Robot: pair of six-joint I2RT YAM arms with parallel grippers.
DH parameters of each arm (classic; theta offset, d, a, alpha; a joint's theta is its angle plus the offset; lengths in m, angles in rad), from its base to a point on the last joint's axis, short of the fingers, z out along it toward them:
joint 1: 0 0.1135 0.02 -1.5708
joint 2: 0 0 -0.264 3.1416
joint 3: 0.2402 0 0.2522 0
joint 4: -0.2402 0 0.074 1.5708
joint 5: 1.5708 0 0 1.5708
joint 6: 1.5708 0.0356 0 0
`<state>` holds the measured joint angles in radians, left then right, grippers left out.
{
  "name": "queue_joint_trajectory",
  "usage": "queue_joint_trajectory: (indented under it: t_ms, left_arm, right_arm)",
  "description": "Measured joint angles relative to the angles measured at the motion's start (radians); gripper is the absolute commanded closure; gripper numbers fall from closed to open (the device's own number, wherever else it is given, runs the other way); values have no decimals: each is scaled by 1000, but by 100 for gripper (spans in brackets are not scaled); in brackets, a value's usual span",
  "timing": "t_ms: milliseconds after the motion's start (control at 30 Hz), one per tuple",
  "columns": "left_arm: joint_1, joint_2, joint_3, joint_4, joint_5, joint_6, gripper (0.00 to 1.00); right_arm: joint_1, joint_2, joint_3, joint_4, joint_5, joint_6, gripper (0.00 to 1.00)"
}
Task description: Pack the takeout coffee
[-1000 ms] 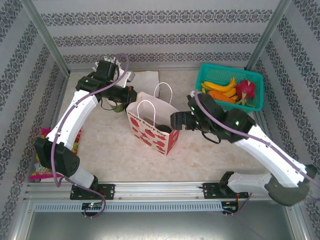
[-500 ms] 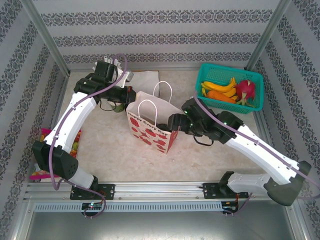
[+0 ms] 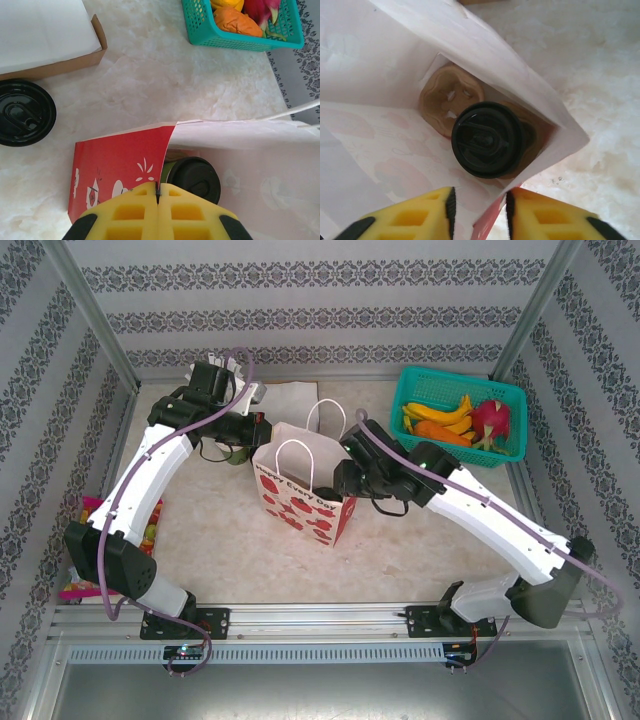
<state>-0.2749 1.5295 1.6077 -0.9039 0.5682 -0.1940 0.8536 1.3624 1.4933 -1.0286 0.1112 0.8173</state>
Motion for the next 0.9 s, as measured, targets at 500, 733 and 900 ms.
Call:
queue_joint_trajectory:
  t_ms: [500, 733, 900]
  left_arm:
    - [0, -98, -45, 1, 22, -49, 76]
    - [2, -130, -87, 2, -10, -81, 70]
    - [9, -147, -101, 1, -33, -97, 74]
  right_arm:
    - [-92, 78, 139, -87, 35, -245, 97]
    - [-138, 121, 163, -68, -2, -351, 97]
    - [-145, 148, 163, -32, -33, -364, 96]
